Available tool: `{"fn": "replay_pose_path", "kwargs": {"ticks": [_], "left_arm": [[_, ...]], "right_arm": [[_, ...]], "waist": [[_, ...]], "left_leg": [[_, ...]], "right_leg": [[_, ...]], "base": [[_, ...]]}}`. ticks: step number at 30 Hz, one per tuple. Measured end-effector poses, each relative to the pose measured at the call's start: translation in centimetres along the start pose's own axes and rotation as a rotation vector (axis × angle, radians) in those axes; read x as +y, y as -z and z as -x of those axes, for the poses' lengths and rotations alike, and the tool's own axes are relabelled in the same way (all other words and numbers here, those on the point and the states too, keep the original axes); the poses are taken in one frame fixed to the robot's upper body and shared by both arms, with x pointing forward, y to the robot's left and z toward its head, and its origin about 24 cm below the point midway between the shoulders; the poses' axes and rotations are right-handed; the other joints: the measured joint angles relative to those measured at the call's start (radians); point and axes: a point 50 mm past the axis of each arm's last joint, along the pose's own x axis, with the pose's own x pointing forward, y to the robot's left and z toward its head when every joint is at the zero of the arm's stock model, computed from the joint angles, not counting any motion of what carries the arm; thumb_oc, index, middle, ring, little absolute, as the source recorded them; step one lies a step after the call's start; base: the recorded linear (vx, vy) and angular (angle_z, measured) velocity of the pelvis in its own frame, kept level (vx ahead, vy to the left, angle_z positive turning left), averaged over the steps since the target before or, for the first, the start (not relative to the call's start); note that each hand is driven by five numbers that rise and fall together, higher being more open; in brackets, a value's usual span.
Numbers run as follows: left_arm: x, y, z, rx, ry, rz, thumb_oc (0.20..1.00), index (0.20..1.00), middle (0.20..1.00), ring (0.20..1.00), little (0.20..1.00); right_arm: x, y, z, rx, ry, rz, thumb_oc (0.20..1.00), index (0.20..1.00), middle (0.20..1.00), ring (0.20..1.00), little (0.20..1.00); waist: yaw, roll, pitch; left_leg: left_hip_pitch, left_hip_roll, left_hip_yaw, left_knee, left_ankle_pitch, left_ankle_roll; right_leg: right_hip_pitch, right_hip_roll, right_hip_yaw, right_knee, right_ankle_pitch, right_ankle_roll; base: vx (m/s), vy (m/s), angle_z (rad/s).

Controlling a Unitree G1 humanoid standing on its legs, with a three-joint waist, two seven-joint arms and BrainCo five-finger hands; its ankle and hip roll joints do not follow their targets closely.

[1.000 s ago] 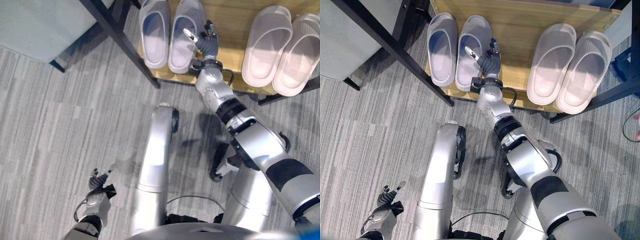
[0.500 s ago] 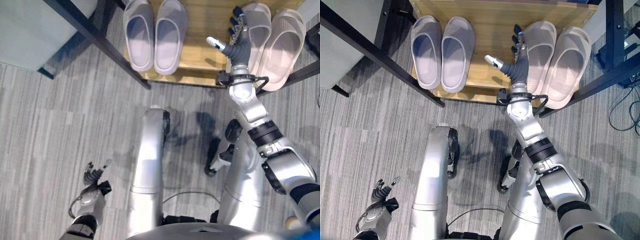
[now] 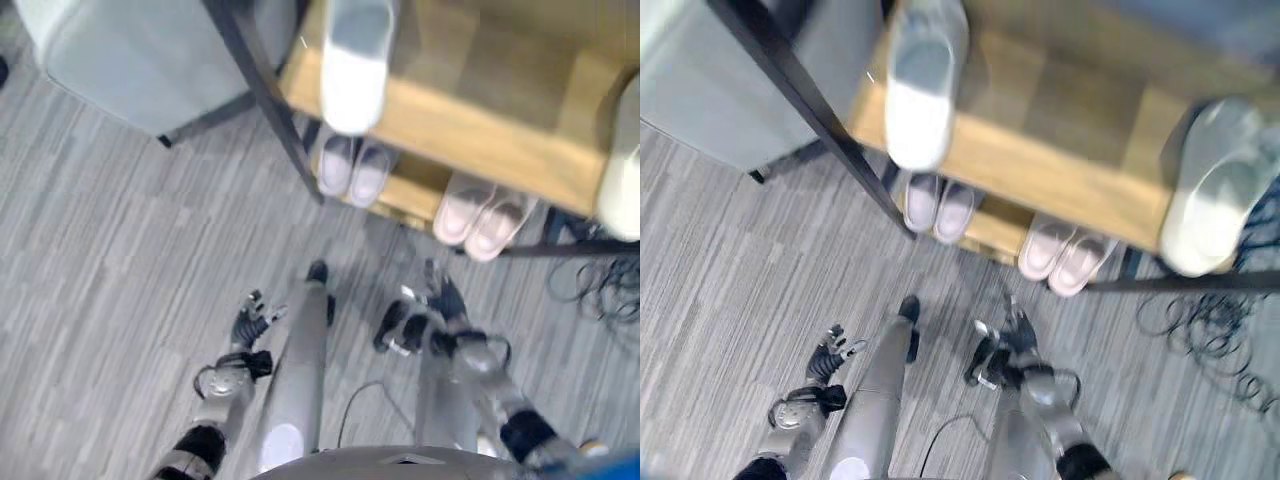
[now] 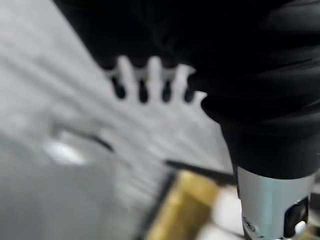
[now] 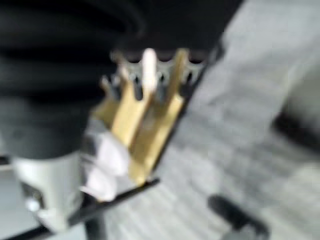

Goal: Arrange the slippers neatly on the shoe rack.

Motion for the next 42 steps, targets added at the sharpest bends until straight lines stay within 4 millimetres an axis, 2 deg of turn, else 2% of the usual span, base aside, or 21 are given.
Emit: {"fn": "replay_pose_path", "kwargs": {"ticks": [1, 2, 3, 4, 8, 9, 11, 13, 15, 17, 19, 21, 22, 25, 28, 31, 34, 36, 42], "left_arm": [[-0.4, -0.5, -0.3, -0.013, 0.027, -0.013, 1.000, 1.000, 1.000, 1.000, 1.000], [-0.9, -1.5, -0.7, -0.052, 0.054, -0.019, 1.000, 1.000, 1.000, 1.000, 1.000], [-1.0, -2.1, -1.0, -0.064, 0.067, -0.034, 1.000, 1.000, 1.000, 1.000, 1.000], [-0.9, -1.8, -0.8, -0.050, 0.086, -0.069, 1.000, 1.000, 1.000, 1.000, 1.000], [-0.3, -0.3, 0.2, -0.013, 0.107, -0.152, 1.000, 1.000, 1.000, 1.000, 1.000], [-0.7, 0.4, 0.7, 0.003, 0.134, -0.191, 1.000, 1.000, 1.000, 1.000, 1.000], [-1.2, 0.3, 0.6, -0.010, 0.176, -0.265, 1.000, 1.000, 1.000, 1.000, 1.000], [-1.7, 0.3, 0.8, -0.018, 0.205, -0.306, 1.000, 1.000, 1.000, 1.000, 1.000], [-2.6, -0.8, 0.7, -0.064, 0.263, -0.373, 1.000, 1.000, 1.000, 1.000, 1.000], [-3.7, -1.4, 1.3, -0.126, 0.327, -0.411, 1.000, 1.000, 1.000, 1.000, 1.000], [-4.9, -3.7, 1.7, -0.233, 0.396, -0.430, 1.000, 1.000, 1.000, 1.000, 1.000], [-5.3, -5.3, 2.5, -0.309, 0.456, -0.453, 1.000, 1.000, 1.000, 1.000, 1.000], [-5.8, -5.7, 3.2, -0.343, 0.495, -0.450, 1.000, 1.000, 1.000, 1.000, 1.000], [-6.4, -5.9, 3.4, -0.355, 0.533, -0.452, 1.000, 1.000, 1.000, 1.000, 1.000], [-8.3, -6.0, 3.6, -0.386, 0.596, -0.509, 1.000, 1.000, 1.000, 1.000, 1.000], [-9.7, -9.4, 3.7, -0.556, 0.631, -0.666, 1.000, 1.000, 1.000, 1.000, 1.000], [-10.9, -13.2, 4.2, -0.749, 0.605, -0.710, 1.000, 1.000, 1.000, 1.000, 1.000], [-11.2, -14.5, 4.1, -0.806, 0.572, -0.714, 1.000, 1.000, 1.000, 1.000, 1.000], [-11.9, -16.8, 2.5, -0.937, 0.429, -0.906, 1.000, 1.000, 1.000, 1.000, 1.000]], "right_arm": [[-0.1, -0.6, -0.5, -0.020, 0.006, -0.002, 1.000, 1.000, 1.000, 1.000, 1.000], [-0.9, -1.3, -1.0, -0.042, 0.023, 0.009, 1.000, 1.000, 1.000, 1.000, 1.000], [-0.8, -2.2, -1.7, -0.067, 0.011, 0.020, 1.000, 1.000, 1.000, 1.000, 1.000], [-0.8, -1.8, -1.8, -0.049, 0.003, 0.031, 1.000, 1.000, 1.000, 1.000, 1.000], [-1.3, 0.8, -1.2, 0.052, 0.000, 0.091, 1.000, 1.000, 1.000, 1.000, 1.000], [-1.7, 2.0, -0.4, 0.096, 0.003, 0.120, 1.000, 1.000, 1.000, 1.000, 1.000], [-2.5, 3.8, 0.5, 0.170, 0.005, 0.202, 1.000, 1.000, 1.000, 1.000, 1.000], [-2.8, 4.7, 0.8, 0.215, 0.007, 0.237, 1.000, 1.000, 1.000, 1.000, 1.000], [-3.1, 5.9, 1.5, 0.267, 0.015, 0.261, 1.000, 1.000, 1.000, 1.000, 1.000], [-3.8, 6.9, 2.4, 0.307, 0.024, 0.280, 1.000, 1.000, 1.000, 1.000, 1.000], [-4.6, 8.1, 3.7, 0.360, 0.040, 0.299, 1.000, 1.000, 1.000, 1.000, 1.000], [-5.0, 9.5, 5.5, 0.421, 0.044, 0.291, 1.000, 1.000, 1.000, 1.000, 1.000], [-5.2, 10.4, 6.6, 0.459, 0.046, 0.290, 1.000, 1.000, 1.000, 1.000, 1.000], [-5.3, 11.1, 7.2, 0.502, 0.038, 0.297, 1.000, 1.000, 1.000, 1.000, 1.000], [-5.4, 11.5, 7.5, 0.529, 0.029, 0.315, 1.000, 1.000, 1.000, 1.000, 1.000], [-5.7, 11.7, 7.7, 0.542, 0.033, 0.323, 1.000, 1.000, 1.000, 1.000, 1.000], [-6.2, 12.2, 8.5, 0.567, 0.057, 0.315, 1.000, 1.000, 1.000, 1.000, 1.000], [-6.2, 12.3, 8.6, 0.574, 0.056, 0.316, 1.000, 1.000, 1.000, 1.000, 1.000], [-5.9, 11.8, 8.1, 0.547, 0.046, 0.316, 1.000, 1.000, 1.000, 1.000, 1.000]], "waist": [[-0.007, -0.001, -0.007], [-0.016, -0.016, -0.016], [-0.024, -0.006, -0.003], [-0.013, -0.001, -0.001], [-0.012, 0.035, 0.003], [-0.022, 0.045, -0.021], [-0.029, 0.062, -0.036], [-0.032, 0.067, -0.038], [-0.045, 0.075, -0.039], [-0.051, 0.098, -0.056], [-0.070, 0.128, -0.070], [-0.084, 0.160, -0.099], [-0.088, 0.176, -0.138], [-0.105, 0.209, -0.175], [-0.118, 0.211, -0.176], [-0.131, 0.200, -0.170], [-0.132, 0.192, -0.165], [-0.135, 0.192, -0.165], [-0.154, 0.192, -0.162]], "left_leg": [[-0.001, 0.000, -0.001, 0.000, 0.004, 0.002], [-0.019, 0.000, 0.001, 0.016, -0.007, 0.009], [-0.013, 0.000, -0.005, 0.003, 0.003, 0.017], [0.060, 0.003, 0.000, -0.075, 0.050, 0.007], [0.315, 0.009, 0.020, -0.279, 0.104, 0.012], [0.363, 0.009, 0.025, -0.330, 0.120, 0.015], [0.422, 0.016, 0.040, -0.412, 0.156, 0.022], [0.455, 0.027, 0.054, -0.456, 0.179, 0.022], [0.510, 0.038, 0.067, -0.512, 0.199, 0.019], [0.575, 0.047, 0.083, -0.568, 0.215, 0.020], [0.619, 0.051, 0.088, -0.597, 0.216, 0.016], [0.670, 0.051, 0.108, -0.597, 0.200, 0.019], [0.683, 0.050, 0.119, -0.598, 0.191, 0.018], [0.693, 0.053, 0.138, -0.598, 0.186, 0.018], [0.708, 0.063, 0.159, -0.598, 0.184, 0.010], [0.716, 0.074, 0.163, -0.598, 0.185, 0.002], [0.718, 0.074, 0.164, -0.598, 0.185, 0.001], [0.721, 0.074, 0.168, -0.598, 0.185, 0.003], [0.719, 0.074, 0.193, -0.598, 0.184, 0.004]], "right_leg": [[-0.007, 0.001, 0.006, -0.001, 0.012, 0.012], [-0.009, 0.001, 0.005, -0.001, 0.007, 0.004], [0.001, 0.000, -0.009, -0.018, 0.019, -0.005], [0.061, 0.013, -0.008, -0.088, 0.053, 0.011], [0.286, 0.036, -0.005, -0.270, 0.116, 0.024], [0.322, 0.041, 0.000, -0.308, 0.125, 0.039], [0.357, 0.051, 0.008, -0.357, 0.151, 0.044], [0.377, 0.068, 0.023, -0.392, 0.174, 0.043], [0.415, 0.081, 0.029, -0.435, 0.193, 0.045], [0.470, 0.099, 0.045, -0.493, 0.218, 0.056], [0.531, 0.112, 0.050, -0.567, 0.250, 0.062], [0.610, 0.122, 0.059, -0.650, 0.282, 0.072], [0.639, 0.125, 0.068, -0.693, 0.299, 0.081], [0.672, 0.136, 0.083, -0.766, 0.337, 0.075], [0.688, 0.149, 0.103, -0.794, 0.355, 0.071], [0.694, 0.158, 0.110, -0.795, 0.359, 0.068], [0.694, 0.159, 0.114, -0.795, 0.361, 0.066], [0.692, 0.158, 0.122, -0.795, 0.365, 0.068], [0.677, 0.157, 0.149, -0.795, 0.372, 0.062]], "base": [[0.18, -0.019, 0.01], [0.18, -0.020, 0.08], [0.15, -0.003, 0.05], [0.12, 0.001, -0.02], [0.14, 0.020, -0.13], [0.13, 0.061, -0.19], [0.16, 0.034, -0.21], [0.17, 0.036, -0.23], [0.09, 0.016, -0.25], [0.11, 0.010, -0.31], [0.17, 0.011, -0.17], [0.12, 0.002, -0.22], [0.08, -0.014, -0.36], [0.09, -0.017, -0.21], [0.06, -0.028, -0.22], [0.06, -0.047, -0.08], [0.04, -0.034, -0.04], [0.06, -0.034, -0.09], [0.03, -0.029, -0.13]]}}
